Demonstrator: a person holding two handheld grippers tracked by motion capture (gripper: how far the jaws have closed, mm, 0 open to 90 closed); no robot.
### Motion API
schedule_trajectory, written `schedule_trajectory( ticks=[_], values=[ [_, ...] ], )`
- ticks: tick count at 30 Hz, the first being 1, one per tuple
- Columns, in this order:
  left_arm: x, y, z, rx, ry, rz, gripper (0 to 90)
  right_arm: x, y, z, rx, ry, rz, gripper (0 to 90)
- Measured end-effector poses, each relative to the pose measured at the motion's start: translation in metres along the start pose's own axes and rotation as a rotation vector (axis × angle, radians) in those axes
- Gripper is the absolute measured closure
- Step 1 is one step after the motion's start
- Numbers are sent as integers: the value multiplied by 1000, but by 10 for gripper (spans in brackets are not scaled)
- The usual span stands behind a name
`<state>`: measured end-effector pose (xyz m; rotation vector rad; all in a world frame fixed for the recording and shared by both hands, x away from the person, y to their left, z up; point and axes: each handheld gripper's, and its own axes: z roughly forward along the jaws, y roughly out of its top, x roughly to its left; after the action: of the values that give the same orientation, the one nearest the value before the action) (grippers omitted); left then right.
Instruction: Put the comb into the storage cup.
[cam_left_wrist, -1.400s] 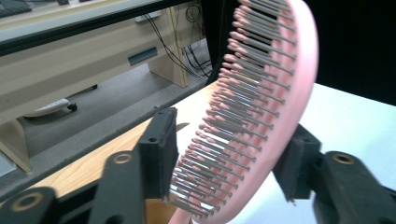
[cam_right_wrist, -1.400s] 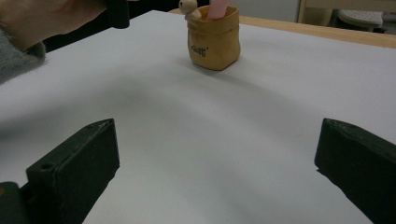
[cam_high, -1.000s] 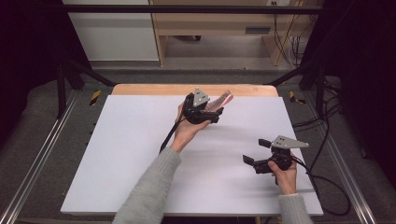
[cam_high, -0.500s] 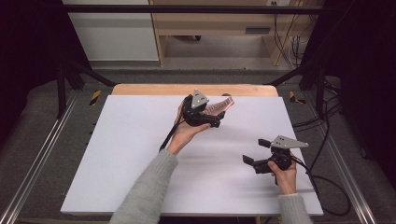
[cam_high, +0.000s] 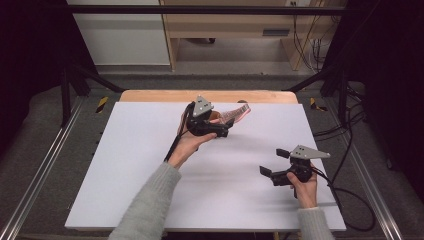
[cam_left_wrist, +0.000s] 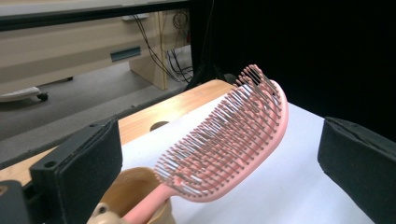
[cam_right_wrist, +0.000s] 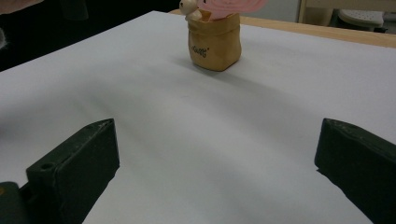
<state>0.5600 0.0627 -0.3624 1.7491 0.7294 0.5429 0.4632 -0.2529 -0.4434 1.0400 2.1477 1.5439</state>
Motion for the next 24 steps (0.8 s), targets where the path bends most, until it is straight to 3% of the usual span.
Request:
schedule_trajectory(
  ticks=[12,24],
  values=[
    [16,-1,-42,-23,-16,-13,0,0,0,0,3,-2,-1,5],
    [37,-13,-89,-28,6,-17,0,0,-1,1,7,-4,0,5]
  ],
)
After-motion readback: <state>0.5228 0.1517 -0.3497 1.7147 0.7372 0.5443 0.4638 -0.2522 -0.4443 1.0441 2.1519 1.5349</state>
